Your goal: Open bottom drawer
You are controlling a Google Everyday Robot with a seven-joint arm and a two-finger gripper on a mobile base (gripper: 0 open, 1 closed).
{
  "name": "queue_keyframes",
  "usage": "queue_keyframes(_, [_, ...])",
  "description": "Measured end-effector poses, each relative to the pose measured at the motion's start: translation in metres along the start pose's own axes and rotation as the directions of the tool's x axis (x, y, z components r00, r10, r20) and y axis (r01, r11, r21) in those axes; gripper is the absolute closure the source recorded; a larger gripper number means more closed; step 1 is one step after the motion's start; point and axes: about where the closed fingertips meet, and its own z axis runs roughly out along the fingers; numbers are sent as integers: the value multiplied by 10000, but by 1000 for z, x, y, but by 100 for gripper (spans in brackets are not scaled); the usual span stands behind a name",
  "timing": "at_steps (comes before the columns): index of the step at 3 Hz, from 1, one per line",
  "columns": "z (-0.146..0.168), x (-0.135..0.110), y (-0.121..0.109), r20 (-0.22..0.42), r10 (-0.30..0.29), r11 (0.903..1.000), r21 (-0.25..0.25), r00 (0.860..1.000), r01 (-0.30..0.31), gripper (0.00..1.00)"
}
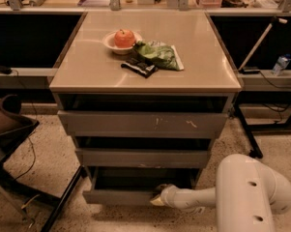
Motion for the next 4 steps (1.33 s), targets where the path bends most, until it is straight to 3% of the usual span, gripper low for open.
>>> queue_keyframes(1, [-5, -4, -1, 0, 0, 10000, 0, 10000, 0, 100])
queue_keyframes(2, [-18, 7, 18, 84, 51, 9999, -147, 10000, -50, 100])
queue_keyframes(3, [-18, 7, 18, 82, 49, 9999, -147, 10000, -48, 100])
queue_keyframes(4, [-20, 18, 25, -438, -682, 9974, -275, 9967, 670, 100])
